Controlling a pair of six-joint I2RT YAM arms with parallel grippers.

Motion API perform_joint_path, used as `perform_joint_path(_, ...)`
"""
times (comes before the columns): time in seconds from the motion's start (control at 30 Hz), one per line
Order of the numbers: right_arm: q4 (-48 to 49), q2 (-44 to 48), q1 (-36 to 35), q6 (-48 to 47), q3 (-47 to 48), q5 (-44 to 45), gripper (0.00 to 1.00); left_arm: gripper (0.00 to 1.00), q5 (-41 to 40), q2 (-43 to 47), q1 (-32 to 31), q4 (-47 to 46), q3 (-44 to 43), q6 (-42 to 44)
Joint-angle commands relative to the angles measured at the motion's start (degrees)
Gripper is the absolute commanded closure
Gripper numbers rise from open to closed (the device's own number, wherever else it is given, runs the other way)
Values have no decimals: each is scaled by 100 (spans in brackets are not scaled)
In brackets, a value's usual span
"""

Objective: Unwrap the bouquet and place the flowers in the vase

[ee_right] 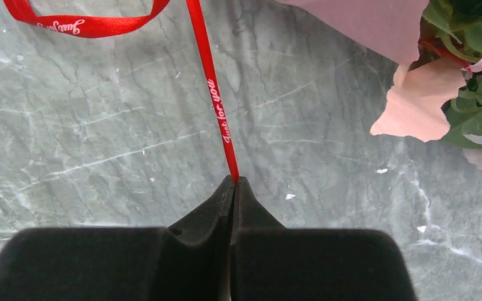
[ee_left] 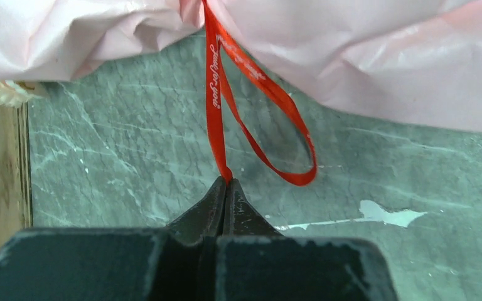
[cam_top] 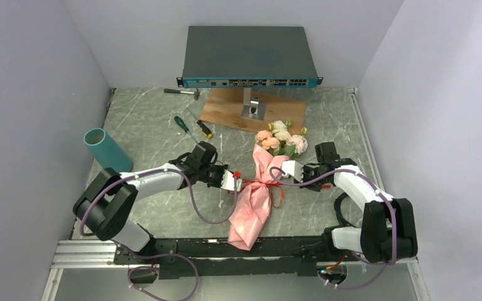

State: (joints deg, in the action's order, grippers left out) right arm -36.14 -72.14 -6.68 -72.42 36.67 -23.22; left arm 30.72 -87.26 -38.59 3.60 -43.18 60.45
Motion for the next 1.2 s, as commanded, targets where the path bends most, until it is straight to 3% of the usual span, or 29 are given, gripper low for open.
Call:
perform_joint_path(0.0,-222,90,331,-334,-104,623,100,100,-376,430,243,609,260,-109)
perform_joint_path(0.23,-271,117,479,-445,-134,653,100,100,-546,902,645,1161,513,-47)
perform_joint_path(0.73,-277,-27,545,-504,26,635,100,100,-811,2818,2040,2893,1452,710)
perform_joint_path(1.0,-264,-71,545,-546,79,627,100,100,-1000,3199,2748,3358,1776,1184)
perform_joint_path(1.1,-283,-86,538,-451,159,495,100,100,-667,3282,2826,3571,1679,1248)
perform_joint_path(1.13,-298,-107,528,-415,190,433,100,89,-431,3304,2822,3631,1571,1204)
perform_joint_path(1.17,-311,-121,515,-391,220,384,100,65,-129,3320,2814,3710,1414,1160)
